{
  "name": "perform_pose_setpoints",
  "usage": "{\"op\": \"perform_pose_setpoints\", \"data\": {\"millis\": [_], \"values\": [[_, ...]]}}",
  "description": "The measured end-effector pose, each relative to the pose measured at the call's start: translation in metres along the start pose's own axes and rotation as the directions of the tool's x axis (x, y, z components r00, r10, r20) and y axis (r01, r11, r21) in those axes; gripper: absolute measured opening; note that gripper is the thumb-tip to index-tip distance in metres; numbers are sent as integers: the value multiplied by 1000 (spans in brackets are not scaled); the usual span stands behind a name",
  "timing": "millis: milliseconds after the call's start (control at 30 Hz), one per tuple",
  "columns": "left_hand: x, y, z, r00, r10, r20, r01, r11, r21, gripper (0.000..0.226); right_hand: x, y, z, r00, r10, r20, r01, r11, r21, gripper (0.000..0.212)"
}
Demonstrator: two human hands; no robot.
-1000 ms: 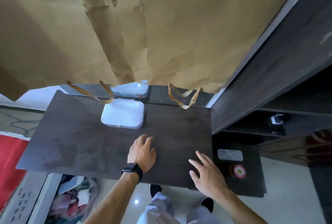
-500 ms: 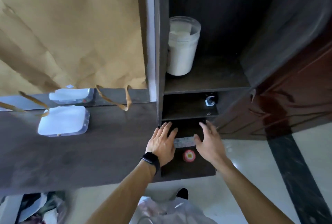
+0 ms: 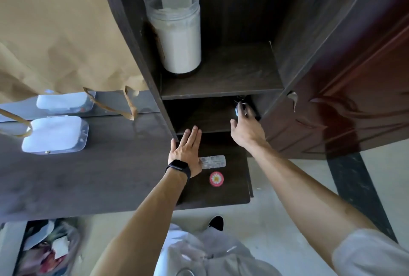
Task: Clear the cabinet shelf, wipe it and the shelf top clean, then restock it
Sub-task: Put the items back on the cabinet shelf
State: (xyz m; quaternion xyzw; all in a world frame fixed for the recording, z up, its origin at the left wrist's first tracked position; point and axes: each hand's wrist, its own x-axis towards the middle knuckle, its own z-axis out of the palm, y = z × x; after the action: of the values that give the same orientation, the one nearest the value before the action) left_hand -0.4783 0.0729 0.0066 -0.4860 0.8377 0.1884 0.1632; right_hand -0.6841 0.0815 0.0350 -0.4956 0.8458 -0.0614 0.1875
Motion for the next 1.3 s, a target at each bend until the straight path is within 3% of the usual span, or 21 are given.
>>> {"op": "perform_pose_setpoints", "data": {"millis": [167,233,333,400,533,633,700,867,1133,1300], "values": [[3,-6,-4,1000,2,24,-2,1000,-7,93,0,-6,11,981,-60,-183,58,998,-15,44],[10,16,-18,996,41,80,-50,992,119,91,0,25,14,984,94,-149,-80,993,92,43],[10,9,-21,995,26,94,-36,994,105,89,-2,21,20,991,75,-112,-74,997,21,54],[8,15,-15,996,18,89,-26,996,85,86,-5,24,17,993,32,-111,-33,999,-7,45],[10,10,-17,994,-36,-104,35,999,-14,67,-28,23,25,996,-60,-59,65,995,76,33],[26,26,-31,975,-3,-220,-21,994,-108,61,-53,45,31,999,5,-50,7,973,231,33],[42,43,-39,965,19,-262,-67,982,-174,64,-73,61,36,995,72,-70,-47,949,313,33],[95,94,-42,967,-77,-243,-53,872,-487,85,-119,95,38,968,192,-160,-96,877,470,29],[143,128,-28,892,-211,-401,-31,854,-519,76,-155,133,26,940,271,-209,-129,847,516,30],[135,127,-25,892,-170,-419,-106,822,-560,64,-163,141,23,947,263,-183,-140,855,499,31]]}}
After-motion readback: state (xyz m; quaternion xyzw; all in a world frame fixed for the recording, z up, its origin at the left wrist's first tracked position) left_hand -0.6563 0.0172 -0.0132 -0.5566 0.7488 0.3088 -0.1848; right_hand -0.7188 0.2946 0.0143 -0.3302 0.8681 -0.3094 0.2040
